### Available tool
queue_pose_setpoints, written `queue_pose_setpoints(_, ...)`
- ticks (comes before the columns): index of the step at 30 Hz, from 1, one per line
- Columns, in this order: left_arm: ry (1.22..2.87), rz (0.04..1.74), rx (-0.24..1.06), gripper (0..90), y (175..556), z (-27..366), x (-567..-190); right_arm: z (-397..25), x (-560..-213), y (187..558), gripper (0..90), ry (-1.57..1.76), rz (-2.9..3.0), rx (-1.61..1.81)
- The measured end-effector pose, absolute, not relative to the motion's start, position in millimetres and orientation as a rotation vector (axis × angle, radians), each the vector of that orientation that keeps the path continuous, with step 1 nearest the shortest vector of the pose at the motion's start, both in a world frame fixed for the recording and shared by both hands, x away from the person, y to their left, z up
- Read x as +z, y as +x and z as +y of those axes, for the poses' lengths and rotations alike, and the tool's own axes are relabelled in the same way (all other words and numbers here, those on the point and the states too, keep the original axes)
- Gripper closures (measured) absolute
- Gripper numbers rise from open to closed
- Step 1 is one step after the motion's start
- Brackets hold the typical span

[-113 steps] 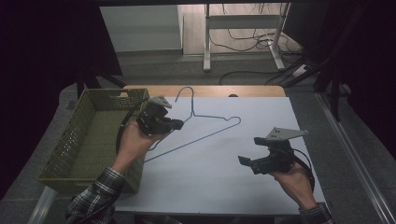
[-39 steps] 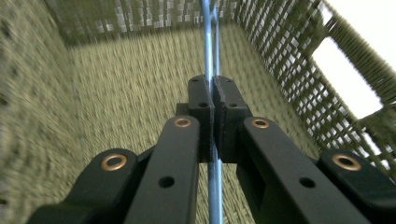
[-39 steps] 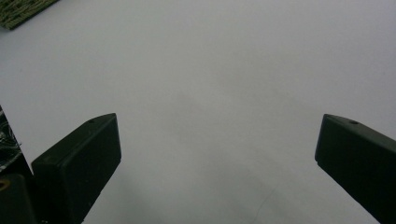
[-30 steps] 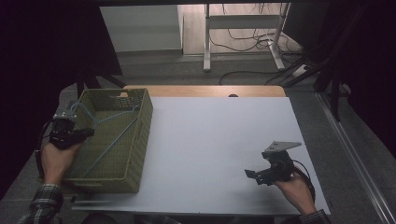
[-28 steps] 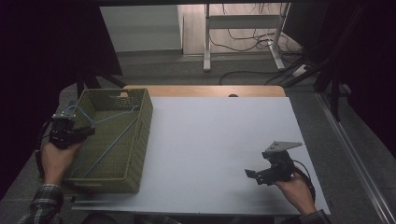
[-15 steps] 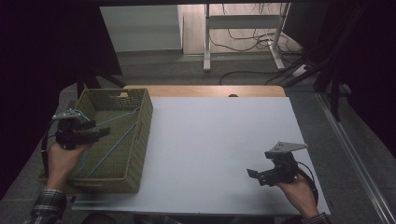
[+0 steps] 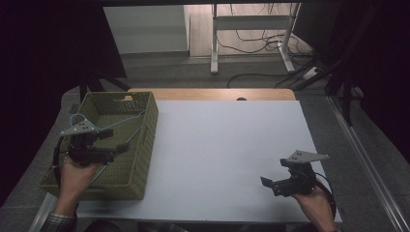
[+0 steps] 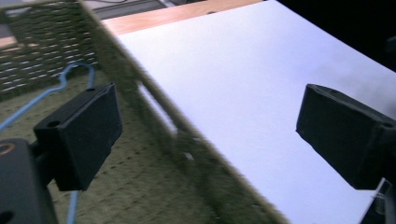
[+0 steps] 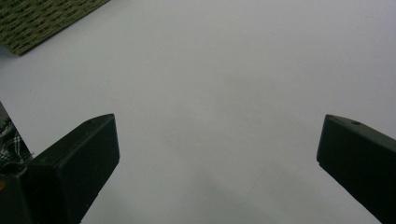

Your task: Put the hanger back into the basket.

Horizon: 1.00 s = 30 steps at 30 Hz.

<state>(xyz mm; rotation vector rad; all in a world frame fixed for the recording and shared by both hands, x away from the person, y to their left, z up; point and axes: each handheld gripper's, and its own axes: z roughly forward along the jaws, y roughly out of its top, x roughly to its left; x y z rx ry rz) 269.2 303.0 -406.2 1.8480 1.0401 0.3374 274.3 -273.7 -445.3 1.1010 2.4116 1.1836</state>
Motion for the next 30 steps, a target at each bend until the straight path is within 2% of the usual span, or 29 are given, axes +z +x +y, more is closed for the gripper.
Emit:
queue_pose_setpoints(6, 1.862, 1.004, 0.31, 2.5, 252.1, 279.6, -414.5, -278.4, -445.4, 269.4, 0.0, 1.109, 2.394, 1.181)
queue_pose_setpoints(15, 1.998, 0.984, 0.329, 0.9, 234.7, 250.2, -432.7, -281.6, -447.9, 262.2, 0.0, 1.107, 2.389, 1.164)
queue_pose_setpoints(21, 2.067, 1.014, 0.309, 0.6, 231.1, 242.0, -449.2, -281.6, -454.0, 261.5, 0.0, 1.101, 2.403, 1.128)
queue_pose_setpoints(30, 2.052, 1.013, 0.321, 0.2, 231.7, 244.9, -450.4, -280.7, -457.6, 262.8, 0.0, 1.093, 2.413, 1.107)
